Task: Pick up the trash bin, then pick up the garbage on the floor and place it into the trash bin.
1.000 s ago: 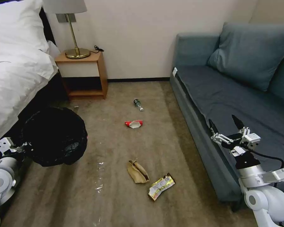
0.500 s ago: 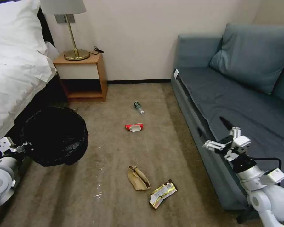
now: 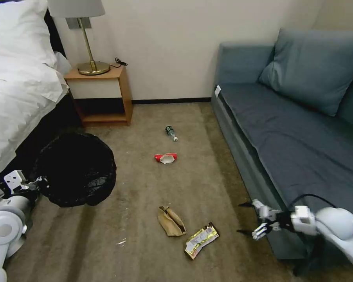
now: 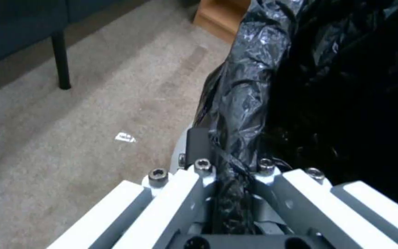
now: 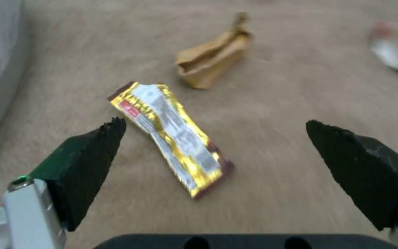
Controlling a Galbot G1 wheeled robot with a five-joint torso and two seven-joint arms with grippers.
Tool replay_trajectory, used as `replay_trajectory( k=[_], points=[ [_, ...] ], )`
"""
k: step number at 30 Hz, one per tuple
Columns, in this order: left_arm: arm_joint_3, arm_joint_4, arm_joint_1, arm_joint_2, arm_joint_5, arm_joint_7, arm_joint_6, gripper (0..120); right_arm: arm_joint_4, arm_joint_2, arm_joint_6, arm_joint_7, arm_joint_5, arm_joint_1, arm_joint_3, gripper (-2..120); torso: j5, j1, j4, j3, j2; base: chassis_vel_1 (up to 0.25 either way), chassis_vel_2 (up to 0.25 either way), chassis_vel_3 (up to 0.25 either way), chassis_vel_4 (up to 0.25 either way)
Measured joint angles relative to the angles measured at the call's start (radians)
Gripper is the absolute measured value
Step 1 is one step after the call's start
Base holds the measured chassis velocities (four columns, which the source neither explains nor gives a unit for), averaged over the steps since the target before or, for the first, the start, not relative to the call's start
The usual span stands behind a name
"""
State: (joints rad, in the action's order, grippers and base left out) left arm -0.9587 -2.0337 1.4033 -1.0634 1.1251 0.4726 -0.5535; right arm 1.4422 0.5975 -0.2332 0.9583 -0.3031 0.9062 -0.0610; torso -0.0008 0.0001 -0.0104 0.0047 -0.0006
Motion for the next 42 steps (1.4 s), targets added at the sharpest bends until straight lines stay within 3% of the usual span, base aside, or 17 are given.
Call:
replay_trajectory(
  k=[1,2,4,5,8,11,18,28,42],
  points=[
    [0.003,-0.007,0.003,-0.01,-0.008,-0.001,0.0,1,-0.031,0.039,-0.003,0.019,0.028,-0.123,-0.112,100,0.0001,0.0,0.0002,0.0,0.0,0.0,0.0,0.0,0.0],
    [0.003,-0.007,0.003,-0.01,-0.008,-0.001,0.0,1,-0.031,0.039,-0.003,0.019,0.028,-0.123,-0.112,100,0.0001,0.0,0.0002,0.0,0.0,0.0,0.0,0.0,0.0],
    [0.01,-0.021,0.005,-0.025,-0.021,-0.001,0.001,1,-0.089,0.122,-0.018,0.064,0.096,-0.287,-0.272,100,-0.0011,0.0,0.0008,0.0,0.0,0.0,0.0,0.0,0.0],
    [0.01,-0.021,0.005,-0.025,-0.021,-0.001,0.001,1,-0.089,0.122,-0.018,0.064,0.096,-0.287,-0.272,100,-0.0011,0.0,0.0008,0.0,0.0,0.0,0.0,0.0,0.0],
    [0.021,-0.036,0.002,-0.042,-0.037,-0.001,0.001,1,-0.213,0.242,-0.098,0.131,0.235,-0.416,-0.404,100,-0.0006,0.0,0.0006,0.0,0.0,0.0,0.0,0.0,0.0],
    [0.024,-0.049,0.01,-0.048,-0.044,-0.005,0.004,1,-0.259,0.279,-0.128,0.163,0.294,-0.458,-0.432,100,-0.0003,0.0,-0.0002,0.0,0.0,0.0,0.0,0.0,0.0],
    [0.017,-0.068,0.036,-0.054,-0.054,-0.01,0.01,1,-0.282,0.297,-0.142,0.187,0.341,-0.485,-0.457,100,-0.0005,0.0,-0.0002,0.0,0.0,0.0,0.0,0.0,0.0],
    [0.009,-0.105,0.046,-0.056,-0.053,0.004,0.007,1,-0.352,0.361,-0.185,0.196,0.506,-0.46,-0.453,100,-0.0004,0.0,0.0,0.0,0.0,0.0,0.0,0.0,0.0],
    [0.007,-0.133,0.061,-0.057,-0.049,0.016,0.003,1,-0.485,0.441,-0.269,0.157,0.644,-0.432,-0.4,100,-0.0002,0.0,0.0002,0.0,0.0,0.0,0.0,0.0,0.0]
  ],
)
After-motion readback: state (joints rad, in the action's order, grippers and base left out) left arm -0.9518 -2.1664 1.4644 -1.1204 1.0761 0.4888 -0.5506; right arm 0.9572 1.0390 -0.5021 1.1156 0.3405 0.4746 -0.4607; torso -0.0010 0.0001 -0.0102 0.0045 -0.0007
